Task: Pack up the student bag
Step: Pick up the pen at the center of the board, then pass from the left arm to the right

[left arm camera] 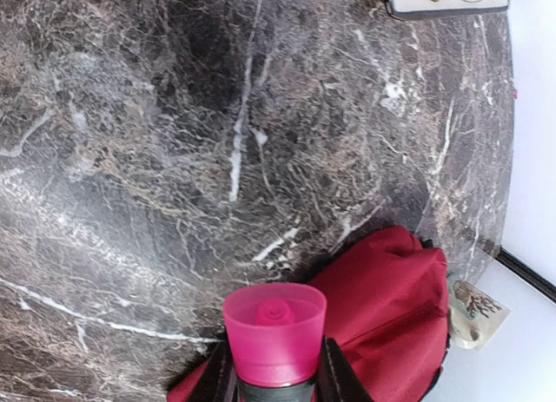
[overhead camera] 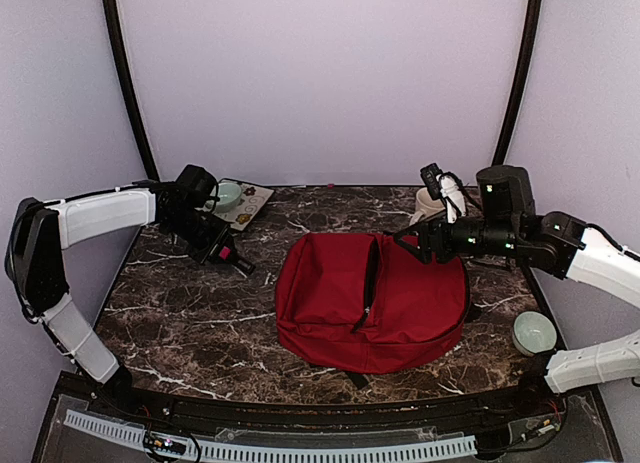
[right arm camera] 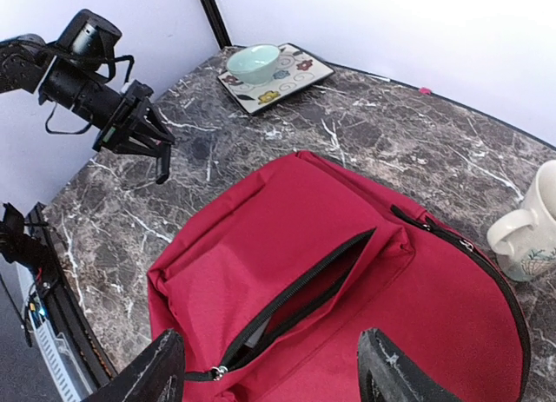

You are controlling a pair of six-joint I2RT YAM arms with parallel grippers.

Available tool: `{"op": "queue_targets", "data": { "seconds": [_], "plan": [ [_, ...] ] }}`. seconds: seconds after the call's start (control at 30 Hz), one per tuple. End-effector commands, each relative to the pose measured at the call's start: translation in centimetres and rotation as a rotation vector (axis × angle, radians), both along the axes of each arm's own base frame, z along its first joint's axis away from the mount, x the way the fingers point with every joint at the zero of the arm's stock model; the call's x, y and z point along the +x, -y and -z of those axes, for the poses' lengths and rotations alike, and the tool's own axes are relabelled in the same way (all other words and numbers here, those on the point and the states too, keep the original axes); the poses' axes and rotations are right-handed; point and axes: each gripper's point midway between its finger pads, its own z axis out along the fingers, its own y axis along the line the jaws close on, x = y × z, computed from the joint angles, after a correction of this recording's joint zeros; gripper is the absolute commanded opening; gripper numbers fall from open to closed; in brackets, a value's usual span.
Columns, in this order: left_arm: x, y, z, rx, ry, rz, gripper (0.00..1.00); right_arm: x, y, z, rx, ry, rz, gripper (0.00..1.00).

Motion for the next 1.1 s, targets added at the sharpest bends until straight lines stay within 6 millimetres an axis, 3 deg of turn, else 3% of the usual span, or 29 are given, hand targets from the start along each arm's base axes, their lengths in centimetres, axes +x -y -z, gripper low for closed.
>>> {"op": "queue_targets", "data": {
  "seconds": [0.0,0.23,0.4,0.7,0.9,1.07],
  "plan": [
    [0.6,1.8,-4.2,-0.100,0.094,-0.038,0.00,-0.1,-1.0,-4.8,0.198,0.091,-0.013,0.68],
    [-0.4,4.1,-6.2,-0.204,0.125,-0.063,0.00,-0.7,-1.6,-6.1,0.269,0.165,-0.031,0.67],
    [-1.2,4.9,-8.0,-0.240,0.161,-0.060,0.00,-1.4,-3.4,-6.4,0.289,0.173,-0.076,0.68],
    [-3.7,5.3,-8.0,-0.293,0.141,-0.086,0.00,-2.1,-7.1,-5.6,0.244,0.146,-0.152,0.67],
    [-4.4,5.7,-8.3,-0.307,0.138,-0.086,0.00,-2.4,-8.0,-5.0,0.230,0.131,-0.178,0.67],
    [-4.7,7.9,-8.4,-0.345,0.141,-0.059,0.00,-2.4,-8.2,-5.2,0.228,0.139,-0.186,0.67]
  ]
}}
